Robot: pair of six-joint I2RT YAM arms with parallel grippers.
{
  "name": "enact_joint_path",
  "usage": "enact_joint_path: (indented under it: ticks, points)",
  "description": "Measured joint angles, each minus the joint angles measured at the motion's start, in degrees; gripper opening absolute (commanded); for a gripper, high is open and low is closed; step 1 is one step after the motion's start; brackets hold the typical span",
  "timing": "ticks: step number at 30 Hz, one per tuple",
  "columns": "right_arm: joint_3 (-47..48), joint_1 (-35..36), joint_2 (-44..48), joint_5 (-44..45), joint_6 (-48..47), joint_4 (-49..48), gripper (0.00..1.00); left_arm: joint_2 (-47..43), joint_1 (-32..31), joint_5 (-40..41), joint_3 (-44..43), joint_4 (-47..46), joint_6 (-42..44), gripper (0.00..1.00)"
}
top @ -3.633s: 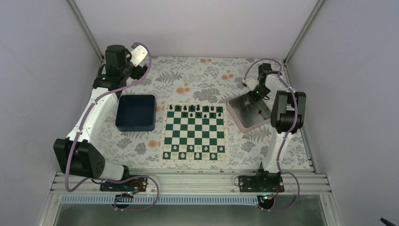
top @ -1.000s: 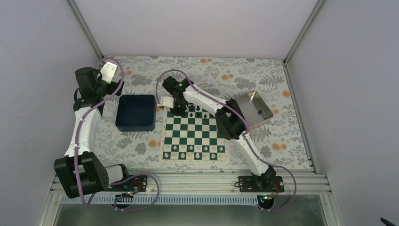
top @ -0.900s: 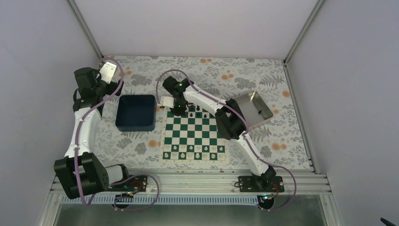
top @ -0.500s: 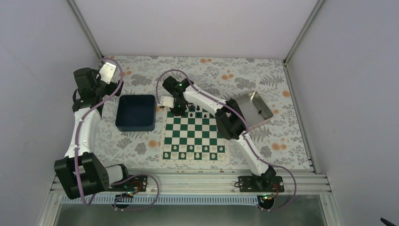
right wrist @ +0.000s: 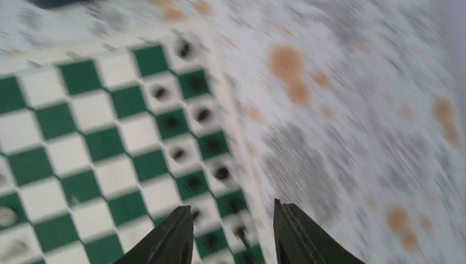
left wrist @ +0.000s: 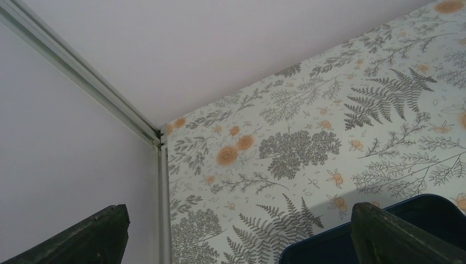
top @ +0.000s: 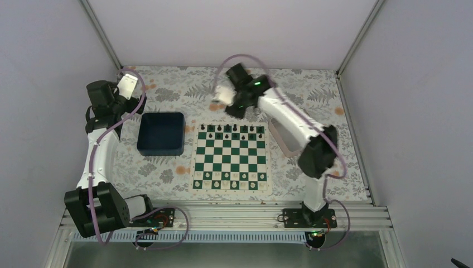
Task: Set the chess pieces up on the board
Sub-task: Place the chess piece on the chessboard, then pick up the chess piece from the storage box.
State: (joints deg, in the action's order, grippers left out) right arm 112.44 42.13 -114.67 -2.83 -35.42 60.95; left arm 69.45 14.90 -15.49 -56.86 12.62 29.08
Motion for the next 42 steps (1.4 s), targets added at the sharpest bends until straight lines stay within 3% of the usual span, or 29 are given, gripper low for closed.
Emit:
enact_joint_path:
  ticks: [5, 8, 12, 19, 42]
  points:
    - [-12.7, -18.3, 13.9, 1.2, -0.9, -2.9, 0.45, -0.4, 0.0, -0.7, 0.0, -0.1, -0.3, 1.0]
    - [-20.7, -29.9, 17.5, 3.0, -2.3, -3.9, 0.45, -0.4, 0.0, -0.8, 0.0, -0.1, -1.1, 1.0]
    - [-30.9, -38.6, 19.4, 3.8, -4.3, -4.4, 0.44, 0.2, 0.0, -1.0, -0.5, -0.1, -1.9, 1.0]
    - [-40.1, -42.7, 19.6, 4.2, -5.8, -7.1, 0.42, 1.0, 0.0, -1.5, -1.7, -0.1, -3.3, 1.0]
    - [-40.4, -45.3, 9.2, 9.6, -6.4, -15.7, 0.41, 1.0, 0.0, -1.5, -1.8, -0.1, -3.6, 1.0]
